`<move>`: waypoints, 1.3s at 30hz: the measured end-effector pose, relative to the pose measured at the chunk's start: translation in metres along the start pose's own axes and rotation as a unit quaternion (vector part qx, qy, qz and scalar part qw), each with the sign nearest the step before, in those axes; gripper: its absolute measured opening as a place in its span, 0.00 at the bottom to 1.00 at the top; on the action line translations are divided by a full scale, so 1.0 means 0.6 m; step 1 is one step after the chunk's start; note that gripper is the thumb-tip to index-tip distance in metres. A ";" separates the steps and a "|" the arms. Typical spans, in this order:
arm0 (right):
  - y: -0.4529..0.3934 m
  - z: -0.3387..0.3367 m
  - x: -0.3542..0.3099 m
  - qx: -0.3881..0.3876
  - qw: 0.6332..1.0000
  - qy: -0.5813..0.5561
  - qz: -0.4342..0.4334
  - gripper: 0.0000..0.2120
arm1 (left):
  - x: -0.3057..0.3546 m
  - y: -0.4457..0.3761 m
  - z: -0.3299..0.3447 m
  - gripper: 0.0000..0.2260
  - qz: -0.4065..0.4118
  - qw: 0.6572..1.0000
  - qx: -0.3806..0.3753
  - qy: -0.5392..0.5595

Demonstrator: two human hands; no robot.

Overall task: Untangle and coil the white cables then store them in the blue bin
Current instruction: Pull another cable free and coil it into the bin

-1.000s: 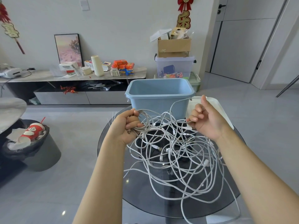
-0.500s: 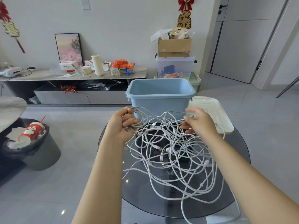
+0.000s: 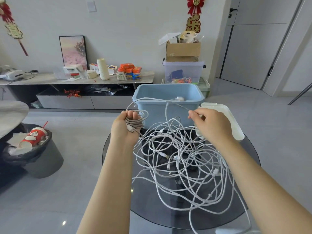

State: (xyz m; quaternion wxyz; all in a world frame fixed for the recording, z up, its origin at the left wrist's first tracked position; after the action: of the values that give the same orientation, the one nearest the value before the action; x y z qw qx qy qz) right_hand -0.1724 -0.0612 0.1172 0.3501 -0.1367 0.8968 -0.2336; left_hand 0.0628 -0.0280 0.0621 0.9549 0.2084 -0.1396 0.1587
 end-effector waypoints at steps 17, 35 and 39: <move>0.070 0.093 -0.098 -0.195 0.923 0.268 -0.197 0.11 | 0.000 0.014 -0.005 0.07 0.151 0.979 0.052 -0.127; 0.036 0.104 0.023 -0.169 0.975 0.144 -0.011 0.07 | -0.011 -0.001 -0.016 0.13 -0.049 0.997 0.027 0.054; 0.041 0.099 0.003 -0.174 0.963 0.196 -0.070 0.07 | -0.007 0.008 -0.001 0.13 0.008 0.994 -0.005 0.111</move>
State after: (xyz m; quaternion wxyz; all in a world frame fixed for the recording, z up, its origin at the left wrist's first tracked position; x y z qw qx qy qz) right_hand -0.1345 -0.0603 0.0650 0.1209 -0.2090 0.9629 -0.1205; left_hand 0.0573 -0.0247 0.0621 0.9641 0.1837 -0.0348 0.1883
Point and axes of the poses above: each hand's wrist, its own y-axis away from the middle knuckle, its own z-axis out of the palm, x = y × z, the point moved 8 cm from there along -y, towards the middle knuckle, and after that the axes turned 8 degrees about x, right-handed, at the moved point
